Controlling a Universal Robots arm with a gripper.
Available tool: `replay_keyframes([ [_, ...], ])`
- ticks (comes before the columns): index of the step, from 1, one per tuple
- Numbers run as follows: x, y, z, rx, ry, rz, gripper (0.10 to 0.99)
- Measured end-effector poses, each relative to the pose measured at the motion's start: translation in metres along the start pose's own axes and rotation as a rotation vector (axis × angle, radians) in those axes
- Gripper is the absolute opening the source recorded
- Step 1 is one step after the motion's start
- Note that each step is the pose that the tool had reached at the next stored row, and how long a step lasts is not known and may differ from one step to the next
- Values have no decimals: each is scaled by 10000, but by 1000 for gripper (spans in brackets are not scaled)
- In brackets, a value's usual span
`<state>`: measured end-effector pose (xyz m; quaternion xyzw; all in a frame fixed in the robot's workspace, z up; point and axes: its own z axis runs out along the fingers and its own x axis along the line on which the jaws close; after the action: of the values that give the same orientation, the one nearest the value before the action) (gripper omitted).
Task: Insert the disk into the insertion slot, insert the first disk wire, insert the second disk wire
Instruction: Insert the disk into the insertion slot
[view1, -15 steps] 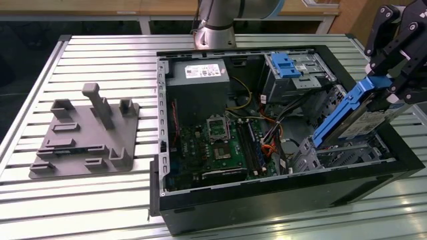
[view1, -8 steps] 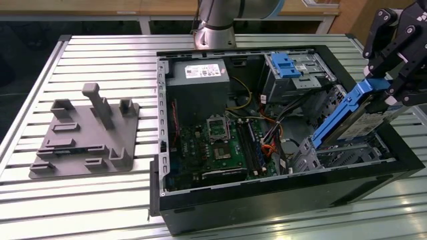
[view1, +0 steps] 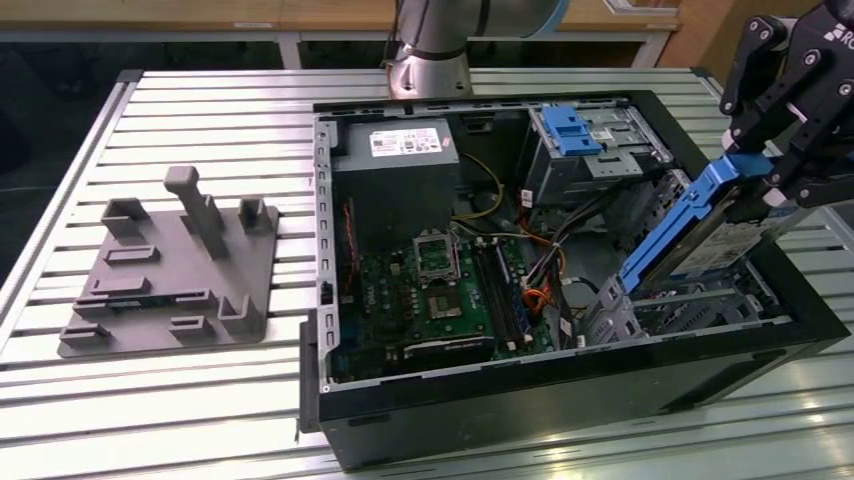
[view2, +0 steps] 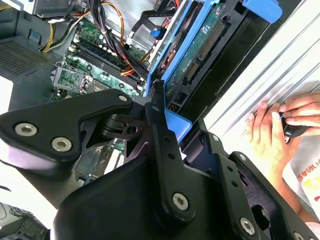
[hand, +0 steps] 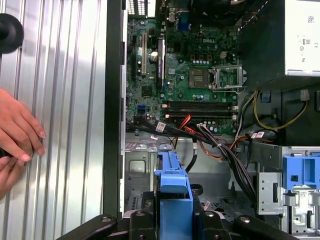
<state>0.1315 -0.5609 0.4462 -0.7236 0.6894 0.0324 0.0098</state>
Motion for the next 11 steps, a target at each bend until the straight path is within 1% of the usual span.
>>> replay_keyframes([
  [6,5,-16,5,-17,-1,0,365],
  [11,10,-18,28,-18,1,0,365],
])
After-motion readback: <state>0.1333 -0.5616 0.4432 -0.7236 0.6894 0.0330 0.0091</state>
